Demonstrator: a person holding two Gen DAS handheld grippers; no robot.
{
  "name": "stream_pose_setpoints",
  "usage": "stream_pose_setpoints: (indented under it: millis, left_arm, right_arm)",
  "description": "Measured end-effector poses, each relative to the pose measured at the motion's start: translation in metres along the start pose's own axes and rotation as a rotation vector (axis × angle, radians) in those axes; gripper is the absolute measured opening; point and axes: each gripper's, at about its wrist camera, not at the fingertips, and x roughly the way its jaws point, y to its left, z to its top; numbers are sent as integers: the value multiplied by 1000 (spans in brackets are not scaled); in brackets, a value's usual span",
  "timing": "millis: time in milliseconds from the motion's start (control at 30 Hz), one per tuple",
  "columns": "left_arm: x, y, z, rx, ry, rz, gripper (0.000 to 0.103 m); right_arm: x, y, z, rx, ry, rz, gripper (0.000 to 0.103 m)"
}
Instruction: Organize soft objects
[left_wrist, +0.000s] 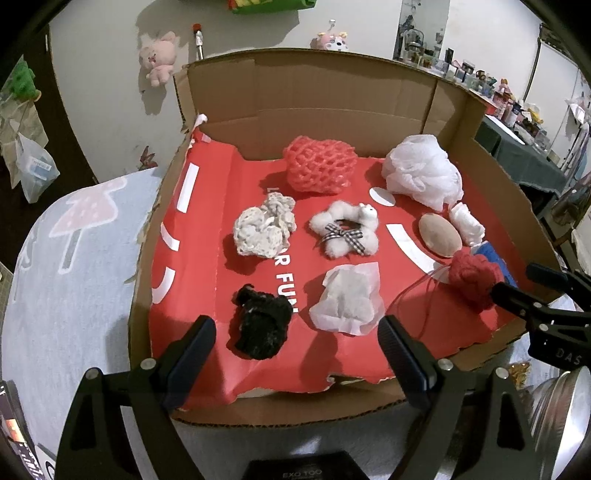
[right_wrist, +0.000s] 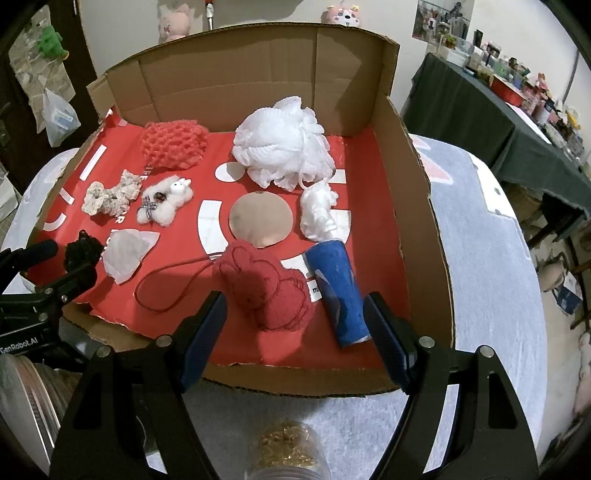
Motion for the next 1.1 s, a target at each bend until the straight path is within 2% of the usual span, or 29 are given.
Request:
stream_pose_setpoints:
  millis: [1100]
  left_arm:
    - [-2,1,0,-2,-16,18,91]
  right_arm:
    - [-1,0,-2,1,-18,-3,76]
